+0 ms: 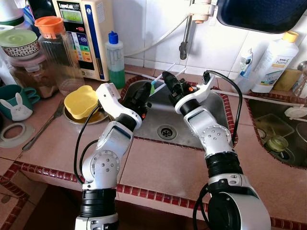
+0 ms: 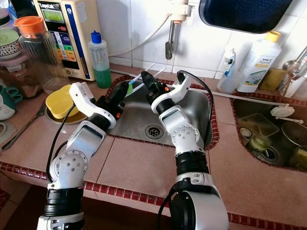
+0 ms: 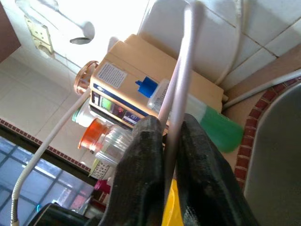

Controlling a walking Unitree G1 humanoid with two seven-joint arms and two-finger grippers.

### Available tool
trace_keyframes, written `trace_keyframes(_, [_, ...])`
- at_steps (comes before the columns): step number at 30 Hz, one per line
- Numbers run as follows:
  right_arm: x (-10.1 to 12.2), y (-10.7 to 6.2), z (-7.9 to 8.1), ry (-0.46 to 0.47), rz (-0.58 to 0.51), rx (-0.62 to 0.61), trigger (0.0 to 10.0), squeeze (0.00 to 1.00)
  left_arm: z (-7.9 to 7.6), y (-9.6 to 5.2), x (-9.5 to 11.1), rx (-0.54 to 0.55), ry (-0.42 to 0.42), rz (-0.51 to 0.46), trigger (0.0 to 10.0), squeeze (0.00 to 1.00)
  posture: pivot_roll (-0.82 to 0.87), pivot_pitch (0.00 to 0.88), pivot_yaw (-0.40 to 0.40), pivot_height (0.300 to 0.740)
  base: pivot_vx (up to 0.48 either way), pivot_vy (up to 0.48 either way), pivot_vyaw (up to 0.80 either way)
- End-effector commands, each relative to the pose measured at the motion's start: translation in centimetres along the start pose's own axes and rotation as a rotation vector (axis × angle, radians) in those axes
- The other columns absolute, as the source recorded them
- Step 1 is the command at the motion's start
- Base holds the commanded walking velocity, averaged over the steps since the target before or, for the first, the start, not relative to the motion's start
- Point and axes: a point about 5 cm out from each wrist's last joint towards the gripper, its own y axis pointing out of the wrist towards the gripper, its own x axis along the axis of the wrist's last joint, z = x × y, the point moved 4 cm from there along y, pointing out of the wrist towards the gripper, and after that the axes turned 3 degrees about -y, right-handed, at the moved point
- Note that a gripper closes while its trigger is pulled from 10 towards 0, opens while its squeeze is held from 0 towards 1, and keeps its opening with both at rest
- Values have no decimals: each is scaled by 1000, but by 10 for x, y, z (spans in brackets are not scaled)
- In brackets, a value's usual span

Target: Kitchen organization

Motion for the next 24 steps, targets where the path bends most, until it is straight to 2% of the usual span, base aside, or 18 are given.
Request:
trace_keyframes(1, [-9, 0, -7, -15, 28, -51, 0, 0, -18, 3, 3, -60, 2, -18, 10000, 1000, 120, 14, -20, 740, 0, 0, 0])
trace_keyframes(6, [-7, 1, -12, -82, 11, -85, 0, 0, -18, 2, 4, -58, 3, -20, 10000, 1000, 123, 16, -19, 740, 0, 0, 0])
trace_keyframes(12, [2, -1, -26, -171, -23, -167, 0, 0, -16, -4, 2, -41, 29, 3, 10000, 1000, 128, 17, -16, 740, 0, 0, 0])
trace_keyframes(18, [12, -3, -36, -206, -50, -214, 0, 0, -6, -15, -4, -11, 43, 32, 10000, 1000, 128, 17, -16, 740, 0, 0, 0])
trace_keyframes(24, [14, -3, -39, -219, -64, -228, 0, 0, -4, -17, -3, 2, 48, 33, 10000, 1000, 129, 12, -15, 740, 0, 0, 0])
